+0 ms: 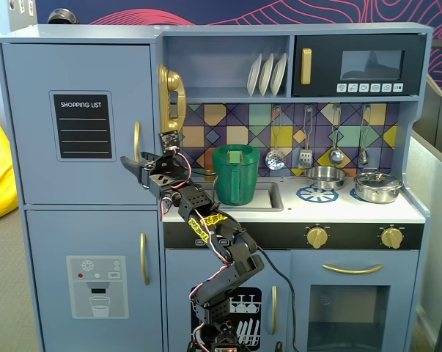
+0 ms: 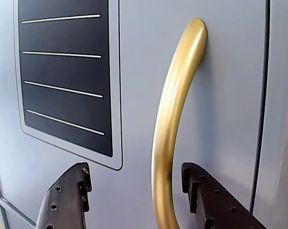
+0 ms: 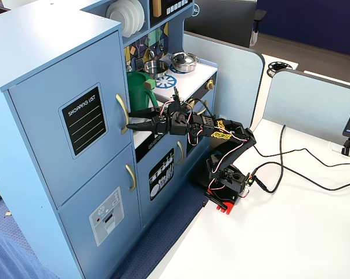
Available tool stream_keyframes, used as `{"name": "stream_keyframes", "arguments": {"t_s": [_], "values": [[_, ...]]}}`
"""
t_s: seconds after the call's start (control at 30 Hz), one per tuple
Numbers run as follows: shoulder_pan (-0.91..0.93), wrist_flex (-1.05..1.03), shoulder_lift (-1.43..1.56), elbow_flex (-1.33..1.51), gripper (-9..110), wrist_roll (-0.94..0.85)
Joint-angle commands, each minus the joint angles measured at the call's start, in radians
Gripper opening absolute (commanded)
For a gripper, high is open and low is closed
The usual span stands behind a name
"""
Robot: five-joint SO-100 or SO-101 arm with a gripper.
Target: Open the left cabinet door
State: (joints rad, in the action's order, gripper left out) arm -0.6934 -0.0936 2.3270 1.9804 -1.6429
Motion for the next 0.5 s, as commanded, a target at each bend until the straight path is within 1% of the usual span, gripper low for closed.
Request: {"name": "stream_keyframes", "arguments": {"t_s": [0.0, 0.2, 0.33, 0.47], "values": [[-0.026, 0.063, -0.014, 0.008, 16, -0.041], [-0.097, 0.097, -0.040, 0.029, 15, -0.092], [-0.202, 0.163, -0.028, 0.084, 14, -0.242], [-0.273, 0.192, 0.000, 0.140, 13, -0.341]]}}
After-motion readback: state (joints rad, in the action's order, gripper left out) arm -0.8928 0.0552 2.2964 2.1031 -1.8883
